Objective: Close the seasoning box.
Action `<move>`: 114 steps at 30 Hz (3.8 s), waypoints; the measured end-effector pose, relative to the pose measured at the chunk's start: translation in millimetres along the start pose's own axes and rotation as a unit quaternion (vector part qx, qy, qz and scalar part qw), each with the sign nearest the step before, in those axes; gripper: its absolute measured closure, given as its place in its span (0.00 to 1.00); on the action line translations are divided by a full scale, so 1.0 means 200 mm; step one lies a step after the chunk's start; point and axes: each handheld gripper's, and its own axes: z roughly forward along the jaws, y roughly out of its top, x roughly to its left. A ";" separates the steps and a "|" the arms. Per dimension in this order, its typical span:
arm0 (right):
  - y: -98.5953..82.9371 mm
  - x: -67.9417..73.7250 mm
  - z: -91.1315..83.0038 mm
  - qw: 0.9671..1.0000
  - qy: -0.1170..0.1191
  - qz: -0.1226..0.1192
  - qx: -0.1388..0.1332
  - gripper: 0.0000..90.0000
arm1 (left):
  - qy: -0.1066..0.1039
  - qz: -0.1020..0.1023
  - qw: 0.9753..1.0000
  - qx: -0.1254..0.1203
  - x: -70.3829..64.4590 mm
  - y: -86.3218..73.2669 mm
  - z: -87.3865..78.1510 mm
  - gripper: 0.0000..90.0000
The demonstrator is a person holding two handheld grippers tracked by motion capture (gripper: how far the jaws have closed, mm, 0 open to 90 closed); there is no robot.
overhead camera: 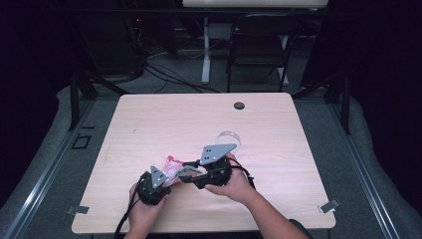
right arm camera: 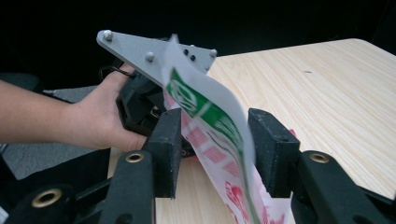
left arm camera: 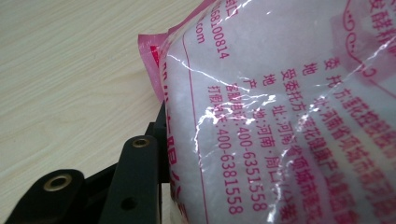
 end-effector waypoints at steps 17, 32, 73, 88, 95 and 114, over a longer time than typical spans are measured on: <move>0.00 0.04 0.01 0.999 0.008 -0.009 0.032 0.90 | 0.002 -0.003 1.000 -0.008 0.03 0.01 -0.03 0.70; 0.01 0.04 0.00 0.998 0.005 0.049 0.042 0.99 | 0.038 0.025 0.999 -0.018 0.04 0.03 -0.05 0.70; -0.12 0.02 -0.23 0.989 -0.056 0.140 0.003 0.99 | 0.107 0.185 0.975 -0.056 -0.10 0.22 -0.01 0.70; -0.13 0.03 -0.27 0.988 -0.073 0.139 0.003 0.99 | 0.130 0.218 0.965 -0.066 -0.13 0.25 -0.01 0.70; -0.13 0.02 -0.28 0.987 -0.078 0.143 -0.002 0.99 | 0.151 0.244 0.955 -0.071 -0.13 0.28 -0.02 0.70; -0.18 -0.02 -0.36 0.979 -0.118 0.165 -0.025 0.99 | 0.190 0.321 0.924 -0.084 -0.16 0.40 0.03 0.71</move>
